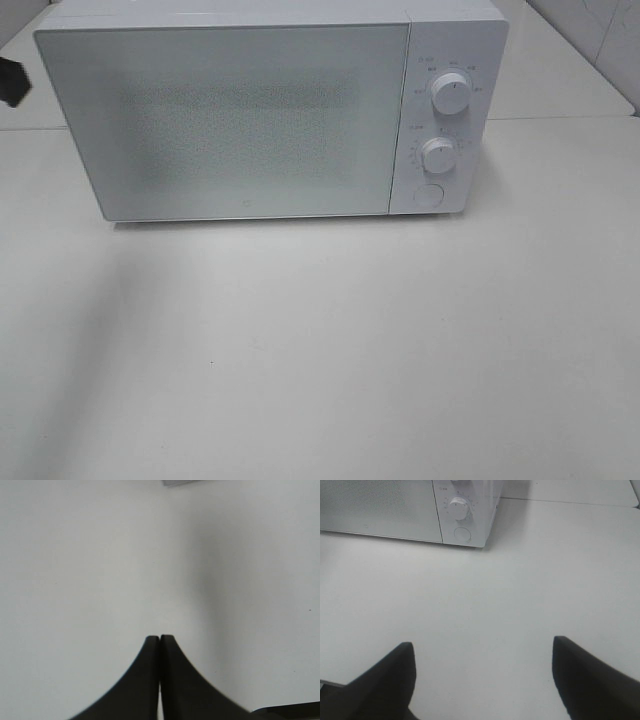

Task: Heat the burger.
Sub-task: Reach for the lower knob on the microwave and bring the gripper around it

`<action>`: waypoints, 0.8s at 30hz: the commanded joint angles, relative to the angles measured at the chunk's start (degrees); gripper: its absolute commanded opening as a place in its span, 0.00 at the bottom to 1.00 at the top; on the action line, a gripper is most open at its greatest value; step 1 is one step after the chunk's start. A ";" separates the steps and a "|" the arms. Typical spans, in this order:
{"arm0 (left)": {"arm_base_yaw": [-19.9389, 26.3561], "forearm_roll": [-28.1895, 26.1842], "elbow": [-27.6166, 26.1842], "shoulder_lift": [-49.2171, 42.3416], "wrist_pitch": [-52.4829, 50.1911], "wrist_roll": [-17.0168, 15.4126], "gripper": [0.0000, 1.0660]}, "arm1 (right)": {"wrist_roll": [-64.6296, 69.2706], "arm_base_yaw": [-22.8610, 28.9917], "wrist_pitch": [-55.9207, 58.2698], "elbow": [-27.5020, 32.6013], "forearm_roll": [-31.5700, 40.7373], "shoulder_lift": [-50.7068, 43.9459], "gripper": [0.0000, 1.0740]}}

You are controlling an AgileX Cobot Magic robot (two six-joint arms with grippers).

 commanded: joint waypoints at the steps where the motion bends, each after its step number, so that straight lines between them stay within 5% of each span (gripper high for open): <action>1: 3.32 -0.74 2.98 -4.13 1.03 0.34 0.00 | 0.00 -0.17 -0.92 0.06 0.00 -1.55 0.67; 7: 10.49 -0.74 11.63 -19.48 0.86 0.34 0.00 | 0.00 -0.17 -0.92 0.06 0.00 -1.55 0.67; 24: 11.00 -1.95 29.16 -53.46 0.40 2.18 0.00 | 0.00 -0.17 -0.92 0.06 0.00 -1.55 0.67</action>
